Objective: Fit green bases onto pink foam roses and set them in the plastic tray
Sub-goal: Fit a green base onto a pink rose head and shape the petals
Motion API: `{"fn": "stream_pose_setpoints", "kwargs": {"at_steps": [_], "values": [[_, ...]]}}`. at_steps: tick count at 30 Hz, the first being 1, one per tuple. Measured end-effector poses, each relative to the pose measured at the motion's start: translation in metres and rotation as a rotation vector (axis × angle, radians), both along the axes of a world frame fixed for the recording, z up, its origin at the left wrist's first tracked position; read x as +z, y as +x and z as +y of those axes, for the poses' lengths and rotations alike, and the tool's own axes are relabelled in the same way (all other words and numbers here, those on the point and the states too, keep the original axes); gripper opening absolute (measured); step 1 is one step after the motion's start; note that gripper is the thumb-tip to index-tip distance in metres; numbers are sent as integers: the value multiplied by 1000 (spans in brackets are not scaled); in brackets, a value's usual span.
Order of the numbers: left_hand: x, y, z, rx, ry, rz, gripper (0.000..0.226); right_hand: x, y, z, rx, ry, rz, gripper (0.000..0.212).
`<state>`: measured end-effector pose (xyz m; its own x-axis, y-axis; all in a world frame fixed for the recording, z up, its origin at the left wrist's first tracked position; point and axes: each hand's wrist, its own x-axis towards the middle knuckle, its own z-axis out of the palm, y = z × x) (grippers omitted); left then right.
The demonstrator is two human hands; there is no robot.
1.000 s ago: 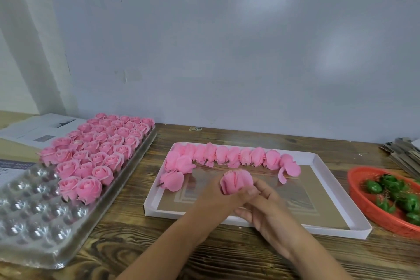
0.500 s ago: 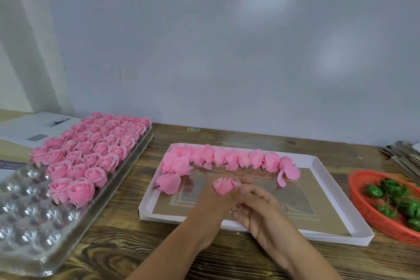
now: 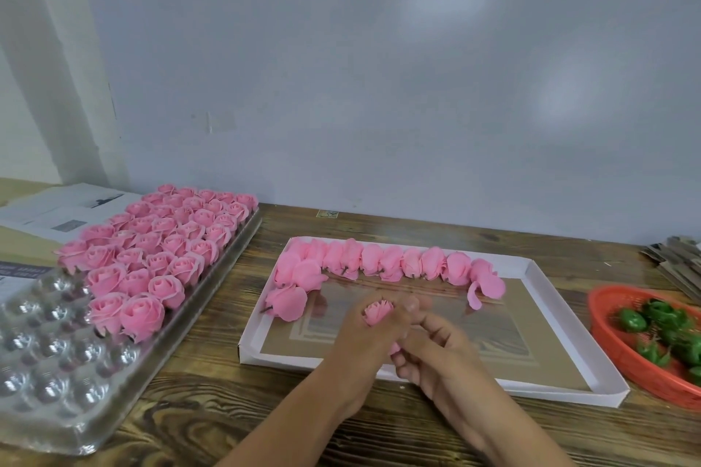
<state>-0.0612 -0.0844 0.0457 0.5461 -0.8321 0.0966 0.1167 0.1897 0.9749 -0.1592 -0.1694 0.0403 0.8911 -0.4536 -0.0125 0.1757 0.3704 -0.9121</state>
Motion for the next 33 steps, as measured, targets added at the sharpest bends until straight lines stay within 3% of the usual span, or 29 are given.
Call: {"fn": "stream_pose_setpoints", "kwargs": {"at_steps": [3, 7, 12, 16, 19, 22, 27, 33], "values": [[-1, 3, 1, -24, 10, 44, 46, 0, 0, 1, 96, 74, 20, 20], [-3, 3, 1, -7, 9, 112, 53, -1, 1, 4, 118, 22, 38, 37], [-2, 6, 1, 84, -54, -53, 48, -2, 2, 2, 15, -70, 46, 29], [-1, 12, 5, 77, -122, -170, 52, 4, 0, -8, -7, 205, -5, 27], [-5, 12, 4, -46, -60, -169, 73, 8, -4, -14, 120, 448, -56, 29], [-6, 11, 5, -190, -19, -182, 74, 5, -4, -11, 173, 498, -53, 37], [-6, 10, 7, -227, 24, -160, 88, 2, 0, -6, 167, 547, -87, 50], [-4, 6, 7, -82, 14, -96, 38, 0, -1, -2, 231, 387, 56, 25]]}}
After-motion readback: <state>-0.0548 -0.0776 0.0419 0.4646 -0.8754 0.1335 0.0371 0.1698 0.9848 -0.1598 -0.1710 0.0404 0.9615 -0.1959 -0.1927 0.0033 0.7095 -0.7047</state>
